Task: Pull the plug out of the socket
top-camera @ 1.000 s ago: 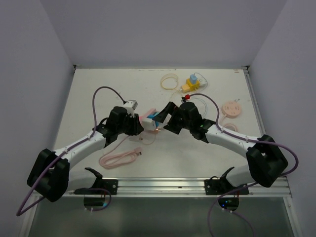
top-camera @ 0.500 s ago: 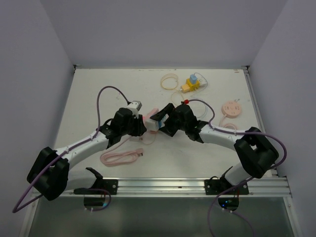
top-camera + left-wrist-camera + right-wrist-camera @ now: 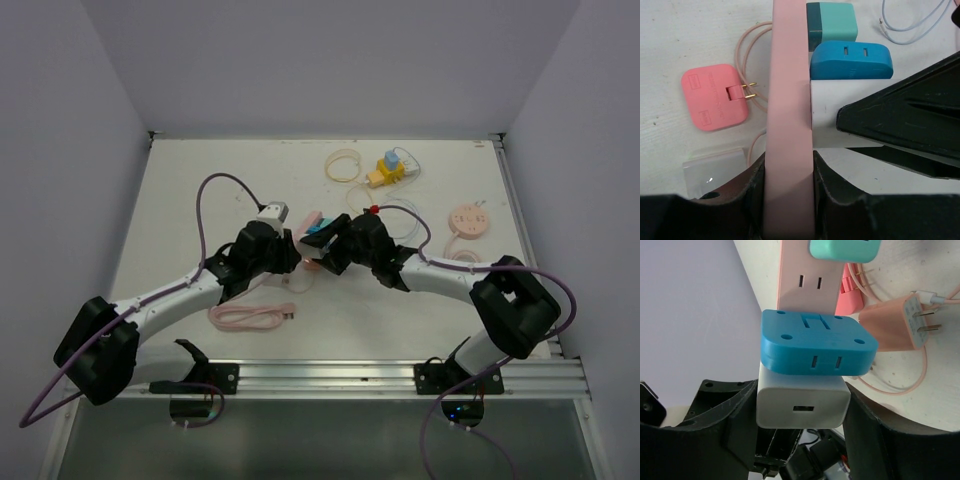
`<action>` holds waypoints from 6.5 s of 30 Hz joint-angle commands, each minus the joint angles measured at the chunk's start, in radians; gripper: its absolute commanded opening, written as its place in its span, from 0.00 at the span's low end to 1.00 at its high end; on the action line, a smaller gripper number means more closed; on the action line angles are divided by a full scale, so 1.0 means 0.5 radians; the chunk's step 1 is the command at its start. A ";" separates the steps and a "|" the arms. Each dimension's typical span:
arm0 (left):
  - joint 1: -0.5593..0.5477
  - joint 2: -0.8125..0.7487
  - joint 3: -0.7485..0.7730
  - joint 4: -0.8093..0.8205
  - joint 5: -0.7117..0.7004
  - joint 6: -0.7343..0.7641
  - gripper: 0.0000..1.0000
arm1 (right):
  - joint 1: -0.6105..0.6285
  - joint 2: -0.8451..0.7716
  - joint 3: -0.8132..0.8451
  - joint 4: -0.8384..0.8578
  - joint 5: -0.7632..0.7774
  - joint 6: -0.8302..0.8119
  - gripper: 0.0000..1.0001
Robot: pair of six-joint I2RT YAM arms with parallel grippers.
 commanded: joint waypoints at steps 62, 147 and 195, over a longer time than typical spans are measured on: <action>0.029 -0.367 0.168 0.157 -0.763 0.264 0.00 | -0.170 0.222 0.170 -0.810 -0.671 -0.983 0.14; 0.235 -0.211 0.254 -0.561 -0.548 -0.012 0.00 | -0.124 -0.287 0.562 -0.794 -0.511 -2.790 0.00; 0.339 -0.561 0.196 -0.175 0.041 0.292 0.00 | 0.020 0.002 0.449 -0.619 -0.303 -2.057 0.69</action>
